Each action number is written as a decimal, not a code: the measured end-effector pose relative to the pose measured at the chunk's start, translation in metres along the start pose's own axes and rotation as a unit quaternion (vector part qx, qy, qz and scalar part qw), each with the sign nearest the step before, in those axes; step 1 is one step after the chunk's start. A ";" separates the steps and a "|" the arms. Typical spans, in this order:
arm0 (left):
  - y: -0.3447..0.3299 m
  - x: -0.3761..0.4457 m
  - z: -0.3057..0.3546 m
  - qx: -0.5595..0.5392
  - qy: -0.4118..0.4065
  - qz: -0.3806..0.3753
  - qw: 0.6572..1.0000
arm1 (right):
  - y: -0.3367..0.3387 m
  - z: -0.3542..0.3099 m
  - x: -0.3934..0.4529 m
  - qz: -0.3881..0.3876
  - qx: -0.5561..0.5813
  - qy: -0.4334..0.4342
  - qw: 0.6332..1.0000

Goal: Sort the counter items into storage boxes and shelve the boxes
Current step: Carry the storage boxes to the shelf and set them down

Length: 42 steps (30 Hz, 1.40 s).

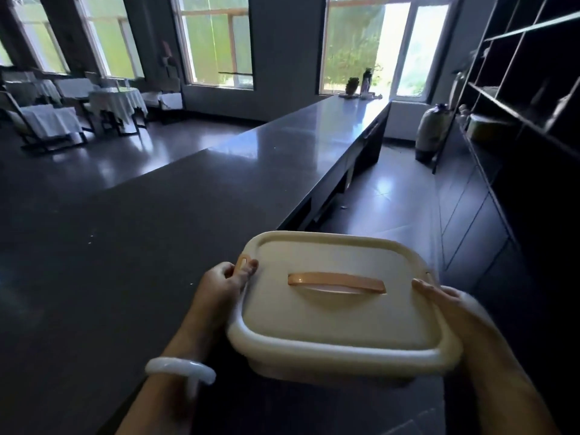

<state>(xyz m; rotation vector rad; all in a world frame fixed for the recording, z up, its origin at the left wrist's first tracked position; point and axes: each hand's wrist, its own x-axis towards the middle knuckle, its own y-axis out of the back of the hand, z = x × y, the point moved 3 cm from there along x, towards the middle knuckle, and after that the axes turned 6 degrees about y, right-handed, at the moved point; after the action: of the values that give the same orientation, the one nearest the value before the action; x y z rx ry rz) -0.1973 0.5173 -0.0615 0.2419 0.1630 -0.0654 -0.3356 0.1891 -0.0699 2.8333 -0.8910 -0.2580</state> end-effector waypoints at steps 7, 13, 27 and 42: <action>-0.100 0.144 0.028 -0.034 0.010 -0.133 0.990 | 0.011 0.006 0.120 0.115 0.040 -0.024 0.992; -0.175 0.290 0.072 -0.007 -0.014 -0.195 0.981 | 0.000 -0.012 0.245 0.181 0.064 -0.046 0.980; -0.450 0.559 0.171 -0.008 -0.030 -0.277 0.960 | 0.098 -0.020 0.568 0.274 0.080 -0.051 0.957; -0.674 0.861 0.284 -0.005 -0.057 -0.240 0.969 | 0.155 -0.077 0.989 0.234 0.067 0.007 0.970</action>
<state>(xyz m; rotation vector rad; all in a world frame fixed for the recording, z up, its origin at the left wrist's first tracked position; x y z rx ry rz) 0.6375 -0.2430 -0.0920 0.1844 0.1036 -0.5591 0.3936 -0.5005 -0.0777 2.6257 -1.5849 -0.1189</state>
